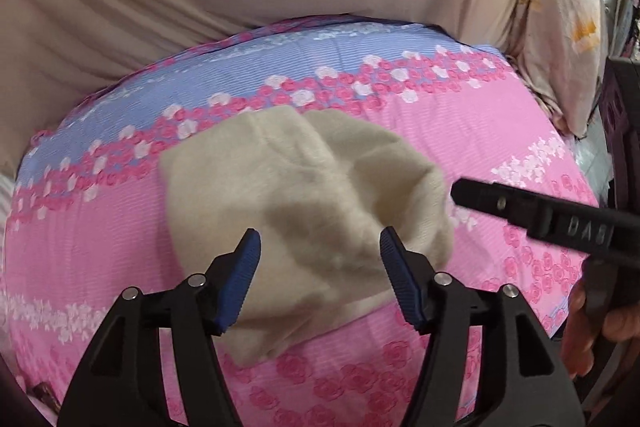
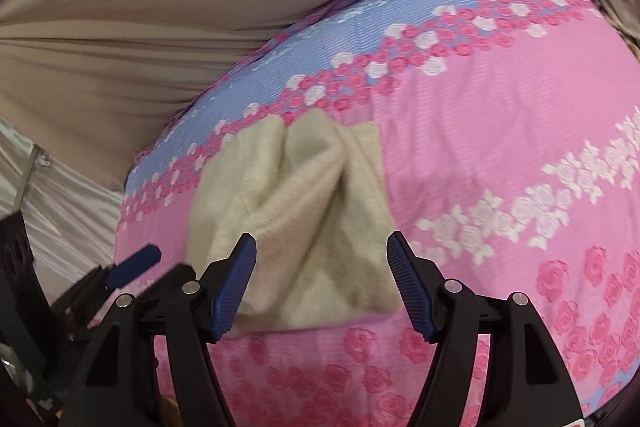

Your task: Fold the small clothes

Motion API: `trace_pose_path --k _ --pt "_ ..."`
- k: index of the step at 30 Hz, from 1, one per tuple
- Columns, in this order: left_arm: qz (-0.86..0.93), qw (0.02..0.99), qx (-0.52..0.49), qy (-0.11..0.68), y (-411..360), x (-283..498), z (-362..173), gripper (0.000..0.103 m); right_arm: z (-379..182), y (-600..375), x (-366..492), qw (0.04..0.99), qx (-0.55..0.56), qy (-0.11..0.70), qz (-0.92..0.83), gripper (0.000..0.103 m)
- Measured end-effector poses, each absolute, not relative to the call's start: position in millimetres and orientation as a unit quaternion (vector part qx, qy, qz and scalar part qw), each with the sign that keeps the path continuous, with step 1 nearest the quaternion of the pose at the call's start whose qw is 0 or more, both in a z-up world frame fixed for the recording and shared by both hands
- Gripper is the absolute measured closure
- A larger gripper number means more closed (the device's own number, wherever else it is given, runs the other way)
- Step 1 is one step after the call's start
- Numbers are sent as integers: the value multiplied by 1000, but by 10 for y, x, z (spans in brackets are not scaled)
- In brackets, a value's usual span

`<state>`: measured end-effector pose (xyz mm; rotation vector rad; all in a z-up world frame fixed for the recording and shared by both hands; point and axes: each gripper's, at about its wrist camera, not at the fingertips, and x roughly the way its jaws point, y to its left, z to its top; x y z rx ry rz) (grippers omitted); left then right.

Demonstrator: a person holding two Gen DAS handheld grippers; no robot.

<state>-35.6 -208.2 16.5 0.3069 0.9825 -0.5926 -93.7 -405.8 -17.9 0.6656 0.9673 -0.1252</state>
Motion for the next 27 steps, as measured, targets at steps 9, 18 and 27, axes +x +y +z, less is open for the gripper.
trace_pose_path --k 9,18,27 --pt "-215 829 98 507 -1350 -236 -3 39 -558 -3976 -513 782 335 524 -32 30" --pt "-155 831 20 534 -559 -118 -84 39 -176 -3709 -711 811 359 459 44 93" --pt "-161 830 13 534 -529 -173 -74 33 -534 -4050 -1183 801 350 475 -100 68"
